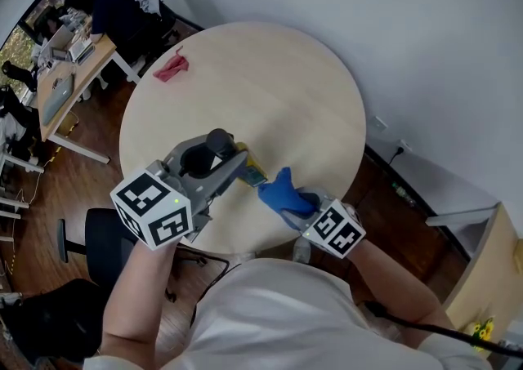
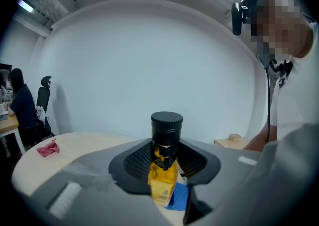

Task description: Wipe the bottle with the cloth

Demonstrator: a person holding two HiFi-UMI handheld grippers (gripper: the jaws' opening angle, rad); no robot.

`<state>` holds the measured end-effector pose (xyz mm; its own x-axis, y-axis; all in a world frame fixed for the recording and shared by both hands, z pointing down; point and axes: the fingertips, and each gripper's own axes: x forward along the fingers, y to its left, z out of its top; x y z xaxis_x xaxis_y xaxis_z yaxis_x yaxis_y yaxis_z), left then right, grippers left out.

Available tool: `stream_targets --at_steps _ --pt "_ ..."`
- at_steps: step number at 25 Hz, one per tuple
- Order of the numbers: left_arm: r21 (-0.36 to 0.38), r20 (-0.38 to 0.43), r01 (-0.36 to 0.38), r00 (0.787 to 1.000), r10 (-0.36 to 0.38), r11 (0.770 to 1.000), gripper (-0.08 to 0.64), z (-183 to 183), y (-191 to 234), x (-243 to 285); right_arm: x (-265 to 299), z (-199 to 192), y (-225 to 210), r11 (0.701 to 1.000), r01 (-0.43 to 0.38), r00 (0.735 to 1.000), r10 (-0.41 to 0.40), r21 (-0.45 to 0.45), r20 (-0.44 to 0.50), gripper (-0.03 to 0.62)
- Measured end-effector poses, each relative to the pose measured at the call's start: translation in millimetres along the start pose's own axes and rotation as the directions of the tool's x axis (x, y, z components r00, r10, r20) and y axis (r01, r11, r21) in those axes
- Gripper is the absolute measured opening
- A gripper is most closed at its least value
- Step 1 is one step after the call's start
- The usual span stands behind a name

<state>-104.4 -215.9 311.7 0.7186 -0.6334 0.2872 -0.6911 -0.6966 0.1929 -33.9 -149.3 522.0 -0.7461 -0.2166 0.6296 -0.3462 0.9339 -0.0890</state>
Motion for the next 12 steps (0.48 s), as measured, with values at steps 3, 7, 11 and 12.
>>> stream_targets --at_steps 3,7,11,12 --pt "0.000 -0.001 0.004 1.000 -0.004 1.000 0.153 -1 -1 -3 -9 -9 -13 0.999 0.035 0.999 -0.034 0.028 -0.022 0.158" --pt "0.005 -0.004 0.013 1.000 -0.013 1.000 0.153 0 -2 -4 -45 44 -42 0.994 0.105 0.989 -0.107 0.022 0.101 0.158" --pt "0.007 -0.009 0.030 1.000 -0.030 1.000 0.153 -1 -4 -4 -87 143 -44 0.991 0.126 0.949 -0.107 -0.047 0.297 0.158" --pt "0.008 -0.010 0.034 0.999 -0.034 0.999 0.153 -2 -5 -3 -95 162 -41 0.990 0.126 0.939 -0.096 -0.069 0.331 0.157"
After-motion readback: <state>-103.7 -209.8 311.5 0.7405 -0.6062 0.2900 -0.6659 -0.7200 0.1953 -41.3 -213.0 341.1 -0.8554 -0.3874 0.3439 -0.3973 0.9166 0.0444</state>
